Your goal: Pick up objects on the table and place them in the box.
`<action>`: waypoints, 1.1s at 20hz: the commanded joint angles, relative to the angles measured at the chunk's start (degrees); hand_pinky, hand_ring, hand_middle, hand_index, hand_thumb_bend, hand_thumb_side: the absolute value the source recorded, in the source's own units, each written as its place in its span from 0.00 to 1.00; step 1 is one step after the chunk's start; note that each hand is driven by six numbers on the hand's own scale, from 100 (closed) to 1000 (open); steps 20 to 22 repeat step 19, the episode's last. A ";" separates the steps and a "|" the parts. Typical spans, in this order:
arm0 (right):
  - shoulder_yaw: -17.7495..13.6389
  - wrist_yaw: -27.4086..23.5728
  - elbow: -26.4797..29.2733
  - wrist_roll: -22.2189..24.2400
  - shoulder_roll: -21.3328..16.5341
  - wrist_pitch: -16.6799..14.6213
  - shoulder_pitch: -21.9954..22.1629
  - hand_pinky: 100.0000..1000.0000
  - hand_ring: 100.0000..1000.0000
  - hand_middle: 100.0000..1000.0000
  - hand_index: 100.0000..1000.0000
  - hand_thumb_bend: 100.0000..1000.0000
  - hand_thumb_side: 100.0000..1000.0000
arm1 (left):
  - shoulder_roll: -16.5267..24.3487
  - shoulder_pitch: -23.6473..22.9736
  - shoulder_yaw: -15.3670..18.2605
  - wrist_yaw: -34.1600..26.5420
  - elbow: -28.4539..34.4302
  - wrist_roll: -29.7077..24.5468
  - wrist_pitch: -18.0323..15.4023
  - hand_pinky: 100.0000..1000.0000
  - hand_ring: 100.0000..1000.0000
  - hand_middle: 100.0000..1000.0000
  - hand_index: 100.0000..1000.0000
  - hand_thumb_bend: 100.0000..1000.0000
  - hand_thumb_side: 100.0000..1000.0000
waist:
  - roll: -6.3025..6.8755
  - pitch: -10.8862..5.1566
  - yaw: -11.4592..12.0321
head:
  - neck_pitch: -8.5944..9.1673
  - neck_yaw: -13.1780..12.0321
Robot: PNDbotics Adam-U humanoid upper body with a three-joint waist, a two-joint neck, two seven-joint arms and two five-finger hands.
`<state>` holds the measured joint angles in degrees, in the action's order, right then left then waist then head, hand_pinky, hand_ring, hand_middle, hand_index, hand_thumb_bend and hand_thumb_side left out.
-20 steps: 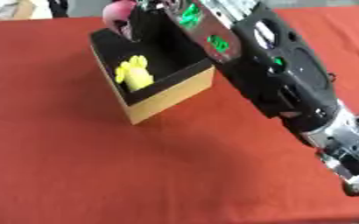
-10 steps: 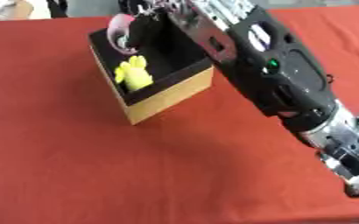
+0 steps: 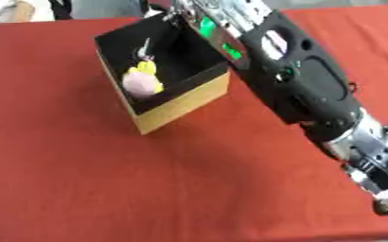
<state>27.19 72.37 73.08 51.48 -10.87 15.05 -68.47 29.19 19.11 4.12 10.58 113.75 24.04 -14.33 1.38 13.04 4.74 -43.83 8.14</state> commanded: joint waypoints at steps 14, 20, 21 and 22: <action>-11.38 -3.05 19.68 -7.19 -14.41 -4.86 -0.36 0.80 0.80 0.74 0.85 0.15 0.34 | 0.88 -0.24 1.21 0.32 0.84 1.05 -0.04 0.50 0.78 0.64 0.80 0.00 0.21 | 0.46 -1.72 -1.36 | -0.29 -1.94; -16.69 -6.38 26.52 -11.40 -20.26 -5.24 4.78 0.79 0.78 0.73 0.83 0.00 0.29 | 0.84 -0.36 1.44 0.16 0.84 2.08 -0.11 0.50 0.78 0.64 0.80 0.00 0.25 | 0.16 -1.67 -1.94 | -0.29 -3.21; -16.69 -6.38 26.52 -11.40 -20.26 -5.24 4.78 0.79 0.78 0.73 0.83 0.00 0.29 | 0.84 -0.36 1.44 0.16 0.84 2.08 -0.11 0.50 0.78 0.64 0.80 0.00 0.25 | 0.16 -1.67 -1.94 | -0.29 -3.21; -16.69 -6.38 26.52 -11.40 -20.26 -5.24 4.78 0.79 0.78 0.73 0.83 0.00 0.29 | 0.84 -0.36 1.44 0.16 0.84 2.08 -0.11 0.50 0.78 0.64 0.80 0.00 0.25 | 0.16 -1.67 -1.94 | -0.29 -3.21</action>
